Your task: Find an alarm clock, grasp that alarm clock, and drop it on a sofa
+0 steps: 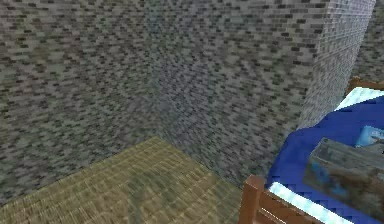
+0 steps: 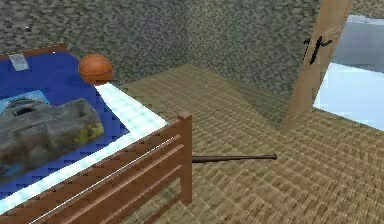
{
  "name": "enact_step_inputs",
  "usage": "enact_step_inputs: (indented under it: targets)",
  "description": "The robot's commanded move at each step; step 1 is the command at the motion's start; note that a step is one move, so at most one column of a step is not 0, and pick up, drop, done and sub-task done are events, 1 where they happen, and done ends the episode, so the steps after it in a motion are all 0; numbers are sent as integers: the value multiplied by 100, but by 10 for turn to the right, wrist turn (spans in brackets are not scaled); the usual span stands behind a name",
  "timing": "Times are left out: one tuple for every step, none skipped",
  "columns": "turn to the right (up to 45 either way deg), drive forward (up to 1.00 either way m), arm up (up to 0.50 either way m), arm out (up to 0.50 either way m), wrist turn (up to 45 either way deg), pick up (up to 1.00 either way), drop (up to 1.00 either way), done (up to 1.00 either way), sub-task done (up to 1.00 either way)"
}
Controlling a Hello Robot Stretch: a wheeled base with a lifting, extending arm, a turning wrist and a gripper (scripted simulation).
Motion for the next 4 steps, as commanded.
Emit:
enact_step_inputs:
  targets:
    - [-390,0,0,0,0,0,0,0,0]
    - [-30,0,0,0,0,0,0,0,0]
    - [450,0,0,0,0,0,0,0,0]
    - [450,0,0,0,0,0,0,0,0]
